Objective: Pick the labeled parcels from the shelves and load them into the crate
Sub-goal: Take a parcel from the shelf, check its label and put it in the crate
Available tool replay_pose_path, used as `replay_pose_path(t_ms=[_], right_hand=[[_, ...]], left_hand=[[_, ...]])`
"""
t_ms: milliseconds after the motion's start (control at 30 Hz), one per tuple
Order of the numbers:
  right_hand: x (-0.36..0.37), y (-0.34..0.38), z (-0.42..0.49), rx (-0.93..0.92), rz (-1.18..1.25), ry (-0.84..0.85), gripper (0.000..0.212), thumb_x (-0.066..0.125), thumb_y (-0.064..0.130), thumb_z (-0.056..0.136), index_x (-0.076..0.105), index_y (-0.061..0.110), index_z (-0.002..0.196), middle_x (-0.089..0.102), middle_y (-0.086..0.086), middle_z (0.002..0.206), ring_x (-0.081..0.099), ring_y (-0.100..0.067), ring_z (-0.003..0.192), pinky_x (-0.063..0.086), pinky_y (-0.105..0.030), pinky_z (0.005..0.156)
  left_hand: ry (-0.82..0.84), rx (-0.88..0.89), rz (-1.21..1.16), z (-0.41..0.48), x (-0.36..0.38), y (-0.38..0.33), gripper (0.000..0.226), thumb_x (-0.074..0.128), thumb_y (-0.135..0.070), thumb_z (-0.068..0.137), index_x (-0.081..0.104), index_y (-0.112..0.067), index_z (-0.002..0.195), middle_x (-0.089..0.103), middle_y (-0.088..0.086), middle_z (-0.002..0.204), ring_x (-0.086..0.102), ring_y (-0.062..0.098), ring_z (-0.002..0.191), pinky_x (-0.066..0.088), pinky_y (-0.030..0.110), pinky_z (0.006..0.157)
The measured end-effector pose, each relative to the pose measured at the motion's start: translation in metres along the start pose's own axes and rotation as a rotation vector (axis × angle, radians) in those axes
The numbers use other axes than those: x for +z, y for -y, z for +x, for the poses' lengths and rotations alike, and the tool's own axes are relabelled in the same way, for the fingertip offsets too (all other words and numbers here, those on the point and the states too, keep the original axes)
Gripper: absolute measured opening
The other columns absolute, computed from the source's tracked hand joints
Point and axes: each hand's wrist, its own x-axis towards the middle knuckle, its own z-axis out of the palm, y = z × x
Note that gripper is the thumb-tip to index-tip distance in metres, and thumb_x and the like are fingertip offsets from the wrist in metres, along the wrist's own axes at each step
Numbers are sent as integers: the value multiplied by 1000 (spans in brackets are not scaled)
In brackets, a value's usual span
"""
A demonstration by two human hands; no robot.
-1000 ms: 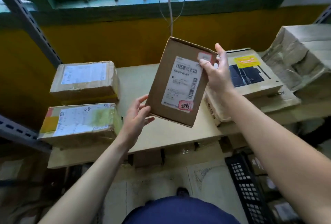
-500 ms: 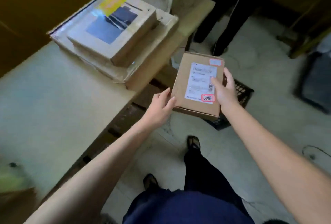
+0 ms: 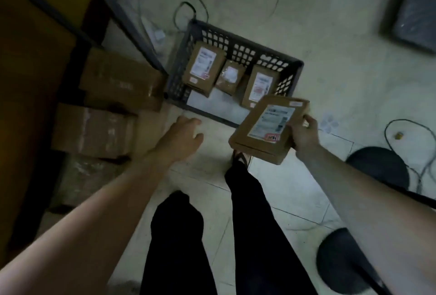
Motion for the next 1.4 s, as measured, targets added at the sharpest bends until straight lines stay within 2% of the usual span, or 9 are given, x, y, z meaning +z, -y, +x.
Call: replay_pose_path(t_ms=[100, 233, 433, 633, 767, 867, 1000, 1167, 1400], right_hand=[[32, 0, 75, 22, 0, 19, 53, 54, 15, 90, 31, 22, 137, 53, -12, 128, 58, -28, 103, 52, -37, 68], [97, -11, 169, -17, 46, 91, 57, 56, 13, 89, 29, 25, 138, 52, -6, 127, 61, -20, 97, 56, -37, 73], [202, -23, 286, -136, 104, 129, 59, 55, 15, 89, 28, 31, 140, 48, 21, 96, 56, -1, 79, 50, -14, 46], [268, -31, 344, -225, -9, -25, 41, 41, 23, 98, 30, 21, 137, 53, -5, 127, 57, -20, 108, 50, -41, 91], [276, -40, 357, -429, -382, 76, 61, 43, 12, 95, 12, 16, 148, 15, -12, 154, 26, -26, 138, 30, -38, 108], [270, -45, 358, -600, -646, 200, 71, 48, 10, 92, 6, 22, 149, -1, -9, 156, 15, -22, 141, 33, -40, 110], [240, -68, 354, -860, -1002, -60, 69, 56, 29, 88, 21, 16, 147, 11, -20, 154, 13, -38, 141, 22, -49, 111], [211, -81, 377, -697, -1295, 25, 77, 49, 46, 90, 6, 22, 148, -13, -10, 156, -13, -29, 143, -6, -48, 112], [188, -49, 323, -713, -1308, 178, 68, 48, 40, 92, 9, 32, 147, -5, -12, 157, -1, -34, 143, 5, -50, 113]], left_hand=[[-26, 72, -15, 88, 12, 2, 47, 46, -19, 94, 35, -10, 139, 27, 13, 146, 37, 28, 128, 30, 29, 103], [-53, 2, 9, 209, 35, 22, 55, 47, -14, 93, 24, -14, 144, 18, 16, 148, 29, 32, 133, 27, 35, 109], [-76, 183, 284, 338, 72, 76, 72, 54, -22, 90, 11, -20, 147, 4, 10, 155, 10, 32, 141, 17, 45, 114], [-94, 509, 613, 413, 85, 95, 88, 66, -42, 79, 12, -27, 147, 3, 9, 157, 0, 31, 143, 3, 54, 112], [-47, 523, 954, 444, 102, 96, 100, 64, -49, 77, -4, -25, 147, -11, 12, 156, -11, 32, 143, -10, 52, 108], [-50, 464, 1051, 458, 111, 96, 101, 61, -46, 80, -12, -21, 145, -14, 15, 155, -12, 33, 142, -9, 58, 106], [-103, 442, 1100, 461, 118, 97, 98, 59, -42, 84, -14, -18, 144, -13, 17, 155, -9, 34, 143, -11, 61, 103], [-91, 420, 1117, 457, 120, 90, 91, 52, -43, 88, -13, -14, 144, -15, 19, 154, -11, 34, 142, -6, 61, 108], [-16, 350, 692, 399, 95, 62, 75, 53, -27, 89, 7, -17, 147, 1, 12, 156, -1, 32, 143, 4, 53, 113]])
